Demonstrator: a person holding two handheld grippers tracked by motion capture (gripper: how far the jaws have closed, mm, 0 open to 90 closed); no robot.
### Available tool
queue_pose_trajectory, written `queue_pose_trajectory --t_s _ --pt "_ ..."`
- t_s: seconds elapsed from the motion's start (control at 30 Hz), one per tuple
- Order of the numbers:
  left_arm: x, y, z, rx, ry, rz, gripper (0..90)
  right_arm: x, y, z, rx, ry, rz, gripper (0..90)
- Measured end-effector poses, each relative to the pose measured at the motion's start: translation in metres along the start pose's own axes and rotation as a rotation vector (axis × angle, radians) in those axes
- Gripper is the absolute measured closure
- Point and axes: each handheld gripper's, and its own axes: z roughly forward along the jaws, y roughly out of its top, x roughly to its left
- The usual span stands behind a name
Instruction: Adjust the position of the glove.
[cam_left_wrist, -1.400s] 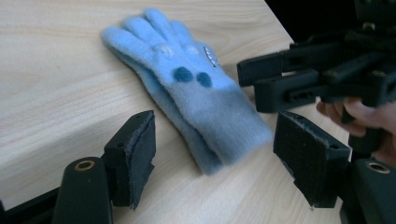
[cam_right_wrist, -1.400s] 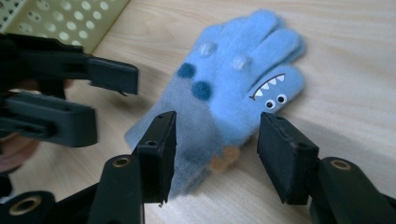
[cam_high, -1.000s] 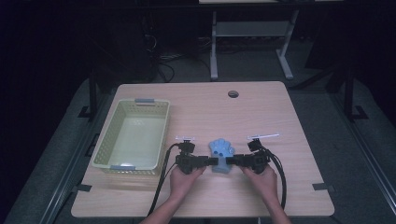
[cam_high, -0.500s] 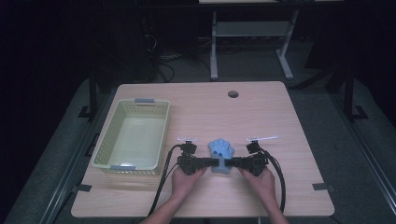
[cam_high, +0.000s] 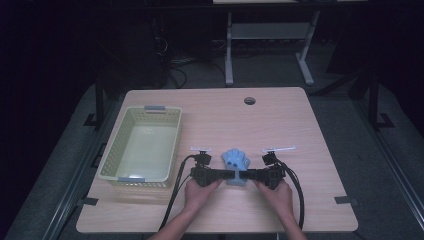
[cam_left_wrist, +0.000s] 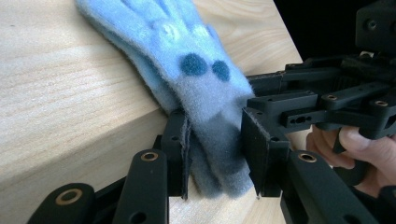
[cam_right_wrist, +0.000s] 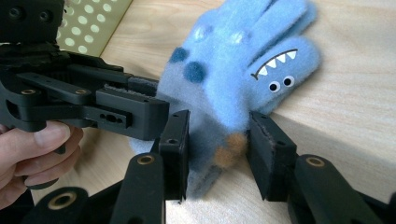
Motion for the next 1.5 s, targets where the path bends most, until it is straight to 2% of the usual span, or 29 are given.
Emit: queue_pose_trajectory --t_s 0.17,0.3,0.33,0.47,0.63,0.67,0.73,0.9,1.03,1.23,1.5 --pt "0.001 0.0 0.0 0.0 -0.006 -0.005 64.0 0.002 0.001 0.0 0.007 -0.011 0.015 60.0" --pt "0.005 0.0 0.001 0.003 -0.038 -0.027 64.4 0.003 0.0 0.002 -0.008 -0.014 0.011 61.0" --pt "0.008 0.001 0.001 0.005 -0.058 -0.039 64.8 0.003 -0.001 0.002 -0.011 -0.008 0.014 61.8" --pt "0.008 0.002 0.003 0.002 -0.054 -0.037 66.1 0.004 -0.001 0.003 -0.009 -0.002 0.025 62.9" --pt "0.008 0.002 0.003 0.008 -0.054 -0.033 68.4 0.003 -0.001 0.005 -0.01 0.015 0.041 64.7" --pt "0.009 0.003 0.003 0.01 -0.055 -0.037 69.1 0.001 -0.001 0.007 -0.01 0.037 0.056 66.6" --pt "0.009 0.003 0.003 0.012 -0.056 -0.035 69.5 0.001 -0.001 0.007 -0.011 0.041 0.061 67.6" --pt "0.014 0.004 0.004 0.014 -0.086 -0.057 70.7 0.0 0.0 0.008 -0.023 0.067 0.059 72.5" --pt "0.019 0.003 0.003 0.004 -0.125 -0.095 70.5 -0.003 0.0 0.006 -0.034 0.089 0.063 75.1" --pt "0.019 0.004 0.002 -0.003 -0.131 -0.09 71.0 -0.002 0.001 0.004 -0.043 0.095 0.057 76.4" --pt "0.014 0.005 -0.001 -0.006 -0.131 -0.062 71.1 0.002 0.002 0.0 -0.047 0.096 0.046 76.6"
